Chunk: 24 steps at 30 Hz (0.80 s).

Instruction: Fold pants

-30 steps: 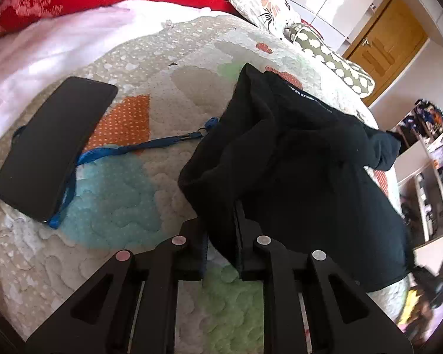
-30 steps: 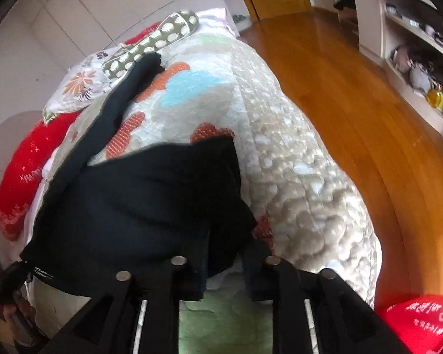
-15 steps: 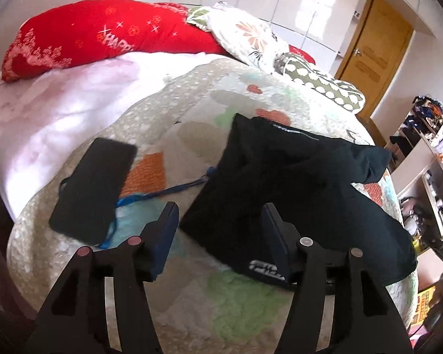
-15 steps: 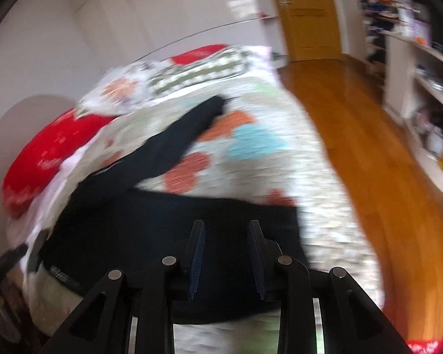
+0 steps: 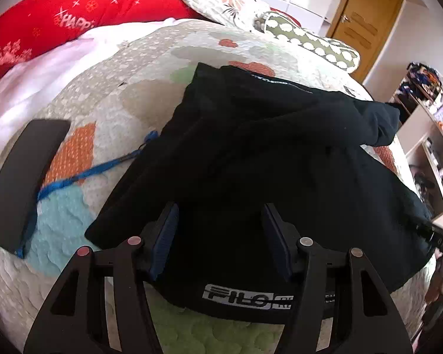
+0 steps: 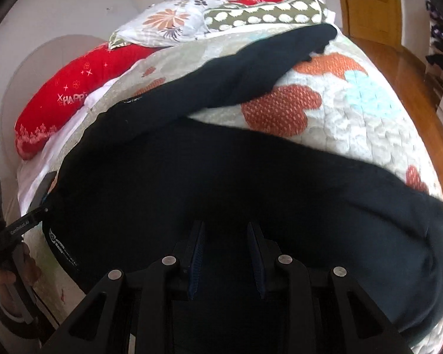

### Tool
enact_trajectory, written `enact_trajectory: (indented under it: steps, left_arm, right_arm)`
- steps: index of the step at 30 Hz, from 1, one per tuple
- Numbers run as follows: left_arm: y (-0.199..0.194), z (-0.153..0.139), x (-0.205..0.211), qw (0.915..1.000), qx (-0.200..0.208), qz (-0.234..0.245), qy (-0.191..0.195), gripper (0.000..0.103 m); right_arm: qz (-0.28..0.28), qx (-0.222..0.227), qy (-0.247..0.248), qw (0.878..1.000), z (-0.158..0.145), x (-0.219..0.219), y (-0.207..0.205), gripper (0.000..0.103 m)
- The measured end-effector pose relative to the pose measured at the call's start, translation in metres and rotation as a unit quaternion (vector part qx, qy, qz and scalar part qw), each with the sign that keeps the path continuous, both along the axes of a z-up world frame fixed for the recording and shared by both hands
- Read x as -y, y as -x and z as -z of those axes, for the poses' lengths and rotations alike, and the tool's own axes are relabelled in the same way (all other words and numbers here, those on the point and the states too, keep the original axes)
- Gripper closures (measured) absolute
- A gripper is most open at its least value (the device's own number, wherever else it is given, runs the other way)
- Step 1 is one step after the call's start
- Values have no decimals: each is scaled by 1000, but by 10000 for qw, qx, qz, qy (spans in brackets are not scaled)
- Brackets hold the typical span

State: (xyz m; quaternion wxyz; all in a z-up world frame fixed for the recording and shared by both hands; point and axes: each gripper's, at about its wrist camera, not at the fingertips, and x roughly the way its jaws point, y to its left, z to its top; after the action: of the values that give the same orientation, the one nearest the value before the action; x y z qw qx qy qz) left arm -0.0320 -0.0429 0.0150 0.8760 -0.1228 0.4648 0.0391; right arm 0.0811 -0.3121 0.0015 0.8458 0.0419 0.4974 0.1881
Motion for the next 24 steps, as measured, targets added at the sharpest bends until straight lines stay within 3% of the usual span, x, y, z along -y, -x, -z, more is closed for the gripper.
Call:
enact_trajectory:
  steps: [7, 10, 12, 16, 20, 24]
  left_arm:
    - [-43, -32, -14, 9995, 253, 188, 47, 45]
    - [-85, -37, -28, 9994, 202, 254, 138, 45]
    - [-112, -32, -36, 9986, 37, 416, 339, 45]
    - [-155, -17, -43, 9974, -229, 595, 322, 45]
    - [-184, -6, -54, 9950, -375, 736, 559, 45]
    - [-211, 3, -53, 9929, -563, 1007, 284, 45]
  right_arm:
    - [-512, 559, 255, 9968, -47, -20, -53, 73]
    - [-870, 890, 303, 9918, -63, -39, -96, 60]
    - [-1045, 930, 372, 9895, -65, -52, -124, 59]
    - [-1589, 694, 543, 9834, -53, -80, -182, 59]
    - [-2119, 493, 998, 9709, -27, -104, -225, 59]
    - [-2552, 409, 1522, 9539, -5, -119, -245, 58]
